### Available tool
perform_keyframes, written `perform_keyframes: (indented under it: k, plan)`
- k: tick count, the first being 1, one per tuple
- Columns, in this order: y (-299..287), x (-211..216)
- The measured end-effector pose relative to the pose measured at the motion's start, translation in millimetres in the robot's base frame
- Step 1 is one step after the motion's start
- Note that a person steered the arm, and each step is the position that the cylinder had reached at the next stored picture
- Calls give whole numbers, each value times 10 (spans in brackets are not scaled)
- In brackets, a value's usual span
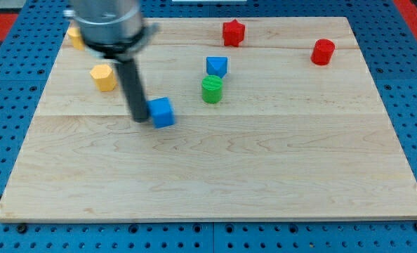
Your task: Place the yellow hexagon left to the blue cube
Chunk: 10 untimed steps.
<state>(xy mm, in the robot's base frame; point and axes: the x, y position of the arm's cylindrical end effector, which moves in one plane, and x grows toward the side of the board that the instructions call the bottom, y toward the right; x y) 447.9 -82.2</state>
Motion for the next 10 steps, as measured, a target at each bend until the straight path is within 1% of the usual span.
perform_keyframes:
  k: [1, 2, 3, 4, 5, 6, 7, 8, 9, 10]
  plan:
    - [587, 0]
    - [769, 65]
    - [-198, 81]
    - [-1430, -132]
    - [-1693, -765]
    - [-1199, -1134]
    - [-752, -836]
    - [-500, -521]
    - [-801, -695]
    - [-1023, -716]
